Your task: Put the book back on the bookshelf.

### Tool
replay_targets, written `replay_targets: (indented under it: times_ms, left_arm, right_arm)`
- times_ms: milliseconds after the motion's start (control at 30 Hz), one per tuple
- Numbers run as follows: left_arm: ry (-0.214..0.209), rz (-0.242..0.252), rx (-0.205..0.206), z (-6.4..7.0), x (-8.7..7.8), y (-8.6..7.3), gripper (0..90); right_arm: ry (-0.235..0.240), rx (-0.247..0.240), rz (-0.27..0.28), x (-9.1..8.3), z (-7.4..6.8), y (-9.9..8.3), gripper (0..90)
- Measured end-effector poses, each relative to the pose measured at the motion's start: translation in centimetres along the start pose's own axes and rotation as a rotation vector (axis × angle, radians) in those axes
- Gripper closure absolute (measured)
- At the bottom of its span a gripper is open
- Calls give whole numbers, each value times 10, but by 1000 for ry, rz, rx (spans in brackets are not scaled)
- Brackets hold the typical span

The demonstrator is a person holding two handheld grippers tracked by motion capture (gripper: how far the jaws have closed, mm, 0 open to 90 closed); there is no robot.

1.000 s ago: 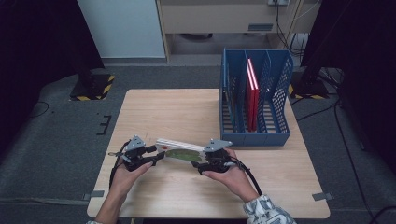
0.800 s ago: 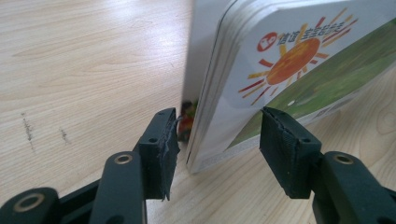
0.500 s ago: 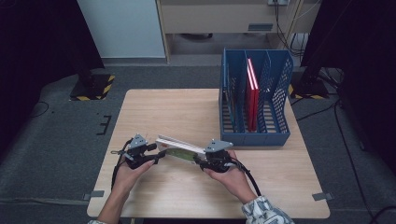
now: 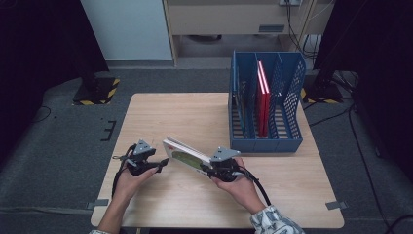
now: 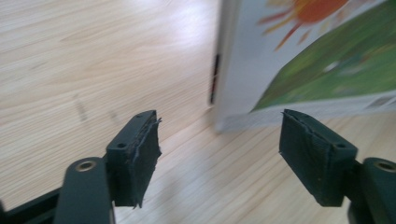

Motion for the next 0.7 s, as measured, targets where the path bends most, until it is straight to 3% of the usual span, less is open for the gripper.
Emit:
replay_targets:
  times_ms: [167, 367, 467, 700]
  left_arm:
    - [1, -34, -37, -10, 0, -7, 212]
    - [5, -79, -44, -14, 7, -10, 119]
    - [7, -103, -45, -16, 9, -12, 78]
    - [29, -108, -60, -18, 10, -15, 52]
  right_arm:
    - [2, -13, 2, 0, -4, 0, 725]
    - [4, -35, -1, -2, -9, 0, 734]
    - [2, -25, 3, -3, -9, 0, 716]
    - [7, 3, 24, -5, -7, 5, 655]
Point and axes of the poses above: each handheld gripper's, and its own axes: x roughly forward along the jaws, y roughly out of its top, z roughly to its right, the point moved 1 cm from there along x, roughly forward along the jaws, and after that the axes turned 7 degrees about -y, right-handed, at the moved point
